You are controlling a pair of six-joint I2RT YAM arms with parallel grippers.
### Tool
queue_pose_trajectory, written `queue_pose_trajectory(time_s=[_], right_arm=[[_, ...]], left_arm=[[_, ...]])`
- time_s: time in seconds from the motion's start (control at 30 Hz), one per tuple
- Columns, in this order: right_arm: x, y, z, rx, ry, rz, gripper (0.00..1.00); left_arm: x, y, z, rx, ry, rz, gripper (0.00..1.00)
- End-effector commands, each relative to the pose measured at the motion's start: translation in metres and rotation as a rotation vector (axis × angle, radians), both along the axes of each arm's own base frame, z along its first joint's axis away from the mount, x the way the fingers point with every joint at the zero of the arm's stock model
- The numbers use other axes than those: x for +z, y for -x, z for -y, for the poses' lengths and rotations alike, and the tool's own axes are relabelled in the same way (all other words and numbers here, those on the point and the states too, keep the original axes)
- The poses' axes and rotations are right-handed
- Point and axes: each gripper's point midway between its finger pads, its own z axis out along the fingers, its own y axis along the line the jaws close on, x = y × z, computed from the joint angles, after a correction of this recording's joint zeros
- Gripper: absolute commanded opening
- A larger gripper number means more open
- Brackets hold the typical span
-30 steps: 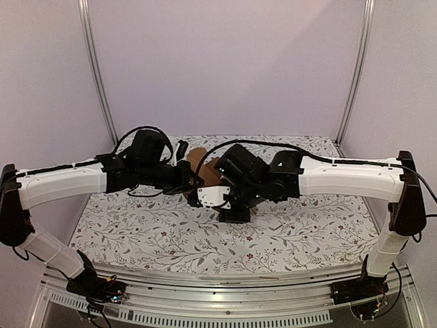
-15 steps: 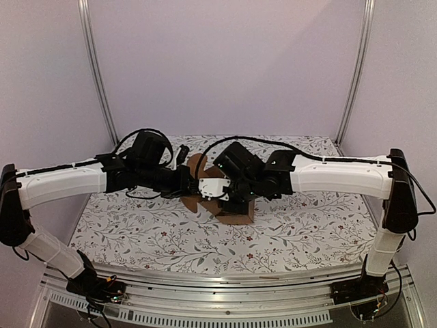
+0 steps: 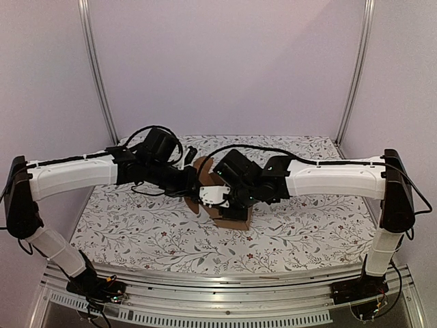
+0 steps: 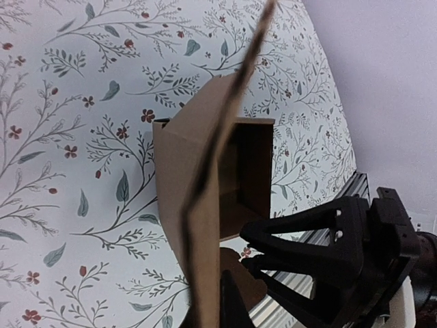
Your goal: Fold the paper box
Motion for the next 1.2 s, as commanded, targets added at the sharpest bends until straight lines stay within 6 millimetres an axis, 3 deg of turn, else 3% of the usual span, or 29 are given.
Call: queue_pose_trajectory(time_s=[0.0, 0.33, 0.5, 0.63, 0.73, 0.8, 0.87, 1.0, 1.07, 1.17], right_arm=[[0.000, 0.008, 0.001, 0.017, -0.026, -0.042, 0.34], [-0.014, 0.000, 0.016, -0.033, 0.017, 0.009, 0.33], [-0.016, 0.019, 0.024, -0.013, -0.048, -0.055, 0.33], [0.001, 0.033, 0.037, 0.032, -0.074, -0.054, 0.40], [0.001, 0.036, 0.049, 0.028, -0.043, -0.086, 0.41], [0.012, 0.035, 0.060, 0.013, -0.072, -0.141, 0.41], [0.030, 0.022, 0.074, -0.043, -0.135, -0.211, 0.42], [0.070, -0.024, 0.110, -0.202, -0.297, -0.273, 0.43], [0.082, -0.043, 0.125, -0.259, -0.344, -0.264, 0.45], [0.085, -0.063, 0.135, -0.291, -0.344, -0.223, 0.51]], left_arm=[[-0.007, -0.001, 0.006, -0.022, -0.091, 0.022, 0.00], [-0.020, -0.009, 0.025, -0.061, -0.326, 0.086, 0.00], [-0.017, -0.015, 0.030, -0.066, -0.334, 0.089, 0.00], [-0.010, -0.024, 0.025, -0.075, -0.371, 0.109, 0.00], [-0.007, -0.025, 0.022, -0.174, -0.431, 0.130, 0.00], [-0.005, -0.027, 0.019, -0.246, -0.487, 0.150, 0.03], [-0.001, -0.028, 0.016, -0.317, -0.538, 0.182, 0.07], [0.014, -0.040, 0.017, -0.395, -0.607, 0.272, 0.10], [0.020, -0.050, 0.022, -0.411, -0.626, 0.326, 0.10], [0.025, -0.065, 0.037, -0.426, -0.623, 0.373, 0.14]])
